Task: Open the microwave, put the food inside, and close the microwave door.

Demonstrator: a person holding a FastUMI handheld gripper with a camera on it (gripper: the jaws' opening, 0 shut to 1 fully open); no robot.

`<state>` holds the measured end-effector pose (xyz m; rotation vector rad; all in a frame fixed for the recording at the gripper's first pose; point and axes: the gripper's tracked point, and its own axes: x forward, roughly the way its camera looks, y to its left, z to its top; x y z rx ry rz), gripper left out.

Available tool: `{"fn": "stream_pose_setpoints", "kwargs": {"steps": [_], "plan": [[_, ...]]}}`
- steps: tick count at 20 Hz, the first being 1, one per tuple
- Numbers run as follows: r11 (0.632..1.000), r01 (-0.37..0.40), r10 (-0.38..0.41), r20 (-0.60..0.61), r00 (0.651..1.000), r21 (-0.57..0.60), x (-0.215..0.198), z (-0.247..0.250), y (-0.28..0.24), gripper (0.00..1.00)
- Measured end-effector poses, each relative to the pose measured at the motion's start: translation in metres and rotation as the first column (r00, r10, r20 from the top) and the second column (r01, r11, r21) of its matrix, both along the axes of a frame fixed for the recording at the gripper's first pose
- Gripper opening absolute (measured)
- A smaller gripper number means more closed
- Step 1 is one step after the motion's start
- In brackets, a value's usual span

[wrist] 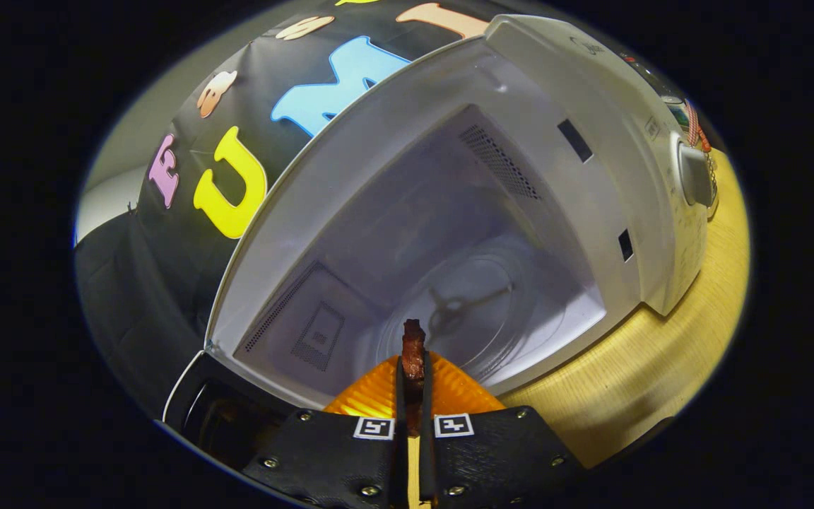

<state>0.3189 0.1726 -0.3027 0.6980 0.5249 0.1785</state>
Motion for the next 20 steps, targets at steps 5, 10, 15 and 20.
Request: {"fn": "stream_pose_setpoints", "kwargs": {"steps": [5, 10, 15, 20], "plan": [[0.999, 0.048, -0.049, -0.032, 0.998, -0.012, 0.014, -0.019, 0.0, 0.06], [0.991, 0.082, -0.082, -0.001, 0.997, -0.11, 0.029, -0.017, -0.012, 0.25], [0.94, 0.109, -0.063, 0.148, 0.987, -0.324, 0.034, 0.005, -0.022, 0.97], [0.913, 0.023, 0.041, 0.147, 0.988, -0.408, 0.005, 0.017, -0.014, 0.97]]}}
